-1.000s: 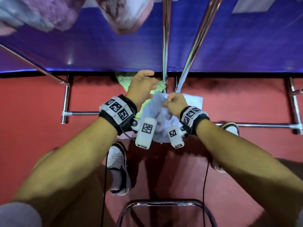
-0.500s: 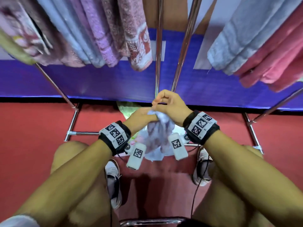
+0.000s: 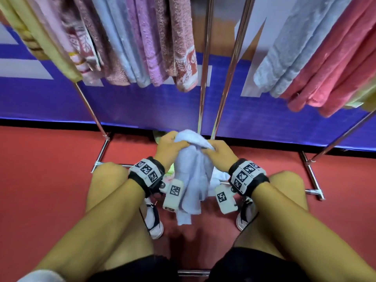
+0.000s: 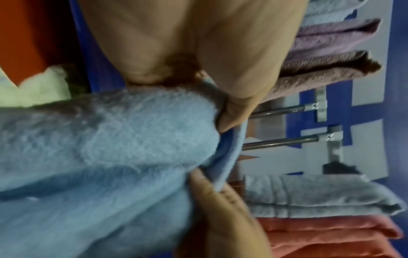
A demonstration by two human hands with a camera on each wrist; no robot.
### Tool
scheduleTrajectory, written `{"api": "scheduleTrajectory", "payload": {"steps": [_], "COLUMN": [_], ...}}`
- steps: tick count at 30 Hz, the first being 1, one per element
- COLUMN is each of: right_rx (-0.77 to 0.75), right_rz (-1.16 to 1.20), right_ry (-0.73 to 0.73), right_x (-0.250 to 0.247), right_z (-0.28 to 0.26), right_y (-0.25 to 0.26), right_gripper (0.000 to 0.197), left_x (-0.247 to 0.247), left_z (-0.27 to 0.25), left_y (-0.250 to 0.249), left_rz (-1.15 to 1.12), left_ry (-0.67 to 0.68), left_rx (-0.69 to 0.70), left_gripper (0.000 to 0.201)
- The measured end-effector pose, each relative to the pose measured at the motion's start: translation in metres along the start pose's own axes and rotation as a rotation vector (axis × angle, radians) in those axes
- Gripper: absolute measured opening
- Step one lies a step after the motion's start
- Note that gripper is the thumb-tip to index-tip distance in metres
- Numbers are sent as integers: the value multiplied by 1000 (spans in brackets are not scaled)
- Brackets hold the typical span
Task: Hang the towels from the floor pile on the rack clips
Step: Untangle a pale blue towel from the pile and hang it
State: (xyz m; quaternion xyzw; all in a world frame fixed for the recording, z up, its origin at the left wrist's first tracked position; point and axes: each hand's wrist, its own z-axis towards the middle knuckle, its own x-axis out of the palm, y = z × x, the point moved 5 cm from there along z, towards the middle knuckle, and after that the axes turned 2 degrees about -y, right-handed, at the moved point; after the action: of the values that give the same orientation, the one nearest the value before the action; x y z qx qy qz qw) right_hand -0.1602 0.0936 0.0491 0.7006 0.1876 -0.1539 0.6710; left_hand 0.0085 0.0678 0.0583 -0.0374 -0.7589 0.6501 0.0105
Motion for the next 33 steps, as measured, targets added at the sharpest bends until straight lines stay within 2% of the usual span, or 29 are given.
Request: {"api": "scheduleTrajectory", "payload": {"steps": [2, 4, 6, 7, 8, 10, 16, 18, 20, 22, 23, 24, 25, 27, 29, 31, 33], "right_rx": [-9, -13, -3, -2, -10, -26, 56, 46, 65, 131, 165, 180, 177, 146, 92, 32, -48], "right_rz": [-30, -16, -29, -48, -83, -154, -133, -195, -316, -382, -379, -360, -327, -224, -146, -139, -209], "right_ry": [-85, -91, -49, -35, -27, -33, -105, -25, 75, 119, 109, 89, 59, -17, -103, -128, -84], "right_x": [5, 14, 25, 29, 34, 39, 38, 42, 46, 46, 45, 43, 42, 39, 37, 35, 37], "right_z": [-1, -9, -21, -25, -28, -32, -34, -37, -40, -43, -44, -45, -45, -46, -49, -52, -54], "right_y": [-11, -21, -27, -32, -35, -40, -57, -59, -65, -75, -80, -84, -85, -83, -75, -66, -57], "right_gripper": [22, 23, 17, 23, 30, 29, 32, 21, 9, 21, 26, 26, 22, 12, 11, 10, 9], "left_x": [-9, -10, -1, 5, 11, 19, 18, 14, 9, 7, 7, 4, 2, -4, -9, -5, 8], "left_z": [-6, -11, -18, -22, -24, -27, -24, -22, -23, -23, -24, -24, -25, -23, -23, -25, -35], "left_y": [29, 57, 73, 75, 76, 79, 81, 77, 75, 75, 74, 73, 72, 74, 78, 81, 81], "left_rz": [115, 190, 294, 318, 303, 248, 209, 152, 74, 4, -19, -13, -33, -73, -33, 97, 212], "left_ry": [-29, 30, 130, 168, 191, 210, 154, 105, 38, 20, 11, 4, -9, -54, -88, -23, 146], "left_rx": [-46, -97, -64, -30, -15, -1, 35, 61, 23, -20, -36, -48, -67, -106, -131, -63, 18], "left_gripper": [27, 29, 23, 22, 20, 20, 20, 10, 29, 14, 16, 28, 30, 17, 19, 21, 7]}}
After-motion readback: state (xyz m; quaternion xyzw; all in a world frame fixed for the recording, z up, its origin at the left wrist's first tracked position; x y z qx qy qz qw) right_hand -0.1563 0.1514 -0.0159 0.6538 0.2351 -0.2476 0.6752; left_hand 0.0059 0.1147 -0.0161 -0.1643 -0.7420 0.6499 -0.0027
